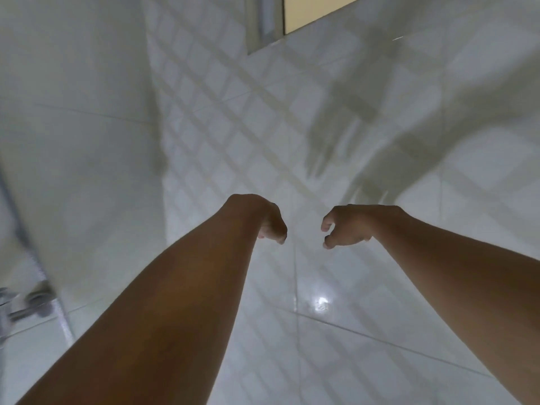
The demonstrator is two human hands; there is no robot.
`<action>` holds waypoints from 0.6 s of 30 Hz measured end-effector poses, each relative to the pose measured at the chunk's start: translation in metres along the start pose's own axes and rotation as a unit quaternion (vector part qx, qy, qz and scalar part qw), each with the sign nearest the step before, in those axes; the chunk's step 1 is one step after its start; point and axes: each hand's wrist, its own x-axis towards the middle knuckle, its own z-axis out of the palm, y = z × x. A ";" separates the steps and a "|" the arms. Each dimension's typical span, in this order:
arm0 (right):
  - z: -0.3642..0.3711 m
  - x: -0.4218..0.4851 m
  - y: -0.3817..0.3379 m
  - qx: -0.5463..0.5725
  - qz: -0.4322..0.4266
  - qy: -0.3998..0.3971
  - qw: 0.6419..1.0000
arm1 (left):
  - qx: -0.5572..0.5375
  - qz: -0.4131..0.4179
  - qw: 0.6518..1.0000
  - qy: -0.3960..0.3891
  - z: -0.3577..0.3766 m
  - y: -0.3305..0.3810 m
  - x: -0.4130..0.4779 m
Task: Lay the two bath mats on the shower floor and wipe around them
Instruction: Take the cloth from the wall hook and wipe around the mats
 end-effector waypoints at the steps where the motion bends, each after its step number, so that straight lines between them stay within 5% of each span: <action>1: -0.001 -0.007 0.009 0.000 0.024 0.004 1.000 | 0.000 0.031 1.000 -0.002 -0.004 0.014 0.004; 9: -0.026 -0.132 0.109 -0.001 0.243 0.012 0.970 | -0.016 0.271 0.962 0.013 -0.028 0.155 -0.034; 18: -0.055 -0.371 0.176 -0.027 0.455 0.051 0.888 | -0.036 0.502 0.862 0.052 -0.052 0.314 -0.199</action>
